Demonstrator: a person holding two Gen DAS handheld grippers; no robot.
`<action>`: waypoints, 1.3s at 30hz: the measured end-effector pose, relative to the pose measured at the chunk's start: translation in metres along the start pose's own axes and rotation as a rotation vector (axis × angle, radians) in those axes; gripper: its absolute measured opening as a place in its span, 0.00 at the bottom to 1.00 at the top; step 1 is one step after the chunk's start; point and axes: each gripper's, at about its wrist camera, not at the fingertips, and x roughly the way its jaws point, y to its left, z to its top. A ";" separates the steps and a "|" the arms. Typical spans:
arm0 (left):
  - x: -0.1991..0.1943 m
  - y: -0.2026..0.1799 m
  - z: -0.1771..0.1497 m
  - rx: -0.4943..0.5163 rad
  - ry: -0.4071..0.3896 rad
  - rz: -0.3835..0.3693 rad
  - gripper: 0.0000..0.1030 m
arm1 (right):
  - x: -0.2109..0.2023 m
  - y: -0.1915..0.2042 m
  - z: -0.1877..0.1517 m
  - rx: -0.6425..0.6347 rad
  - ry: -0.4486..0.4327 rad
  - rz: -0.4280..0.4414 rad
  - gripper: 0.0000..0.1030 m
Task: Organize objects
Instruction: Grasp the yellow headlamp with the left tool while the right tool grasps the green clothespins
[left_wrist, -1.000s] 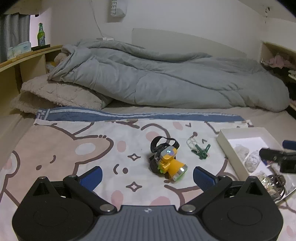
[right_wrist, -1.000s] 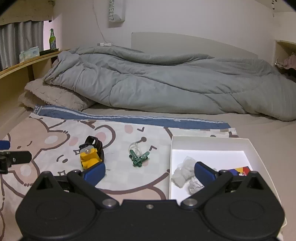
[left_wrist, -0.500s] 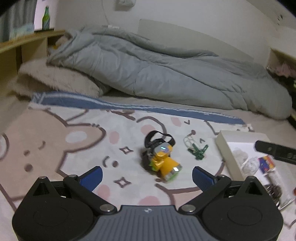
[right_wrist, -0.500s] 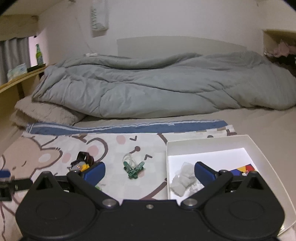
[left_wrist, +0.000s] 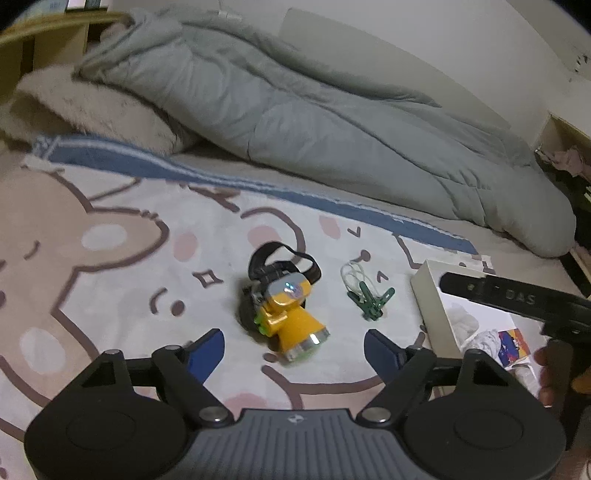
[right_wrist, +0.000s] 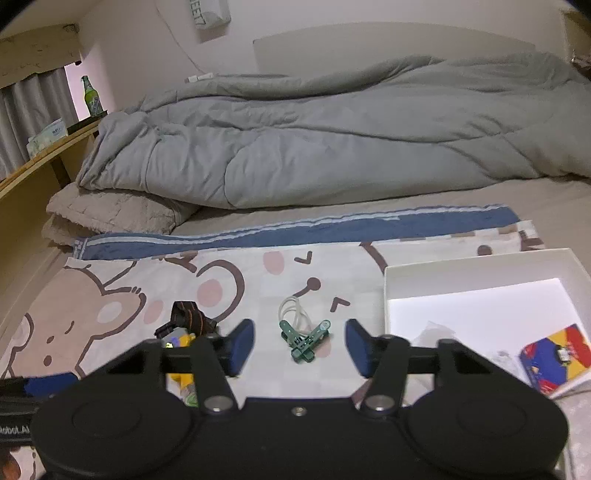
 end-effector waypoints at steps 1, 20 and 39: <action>0.003 0.000 0.000 -0.003 0.008 0.000 0.79 | 0.005 -0.001 0.001 0.000 0.002 0.005 0.49; 0.070 0.013 0.010 -0.275 0.102 -0.035 0.70 | 0.106 -0.011 -0.008 0.008 0.091 0.020 0.51; 0.123 0.043 -0.009 -0.580 0.101 -0.098 0.56 | 0.132 -0.006 -0.022 -0.056 0.120 0.033 0.55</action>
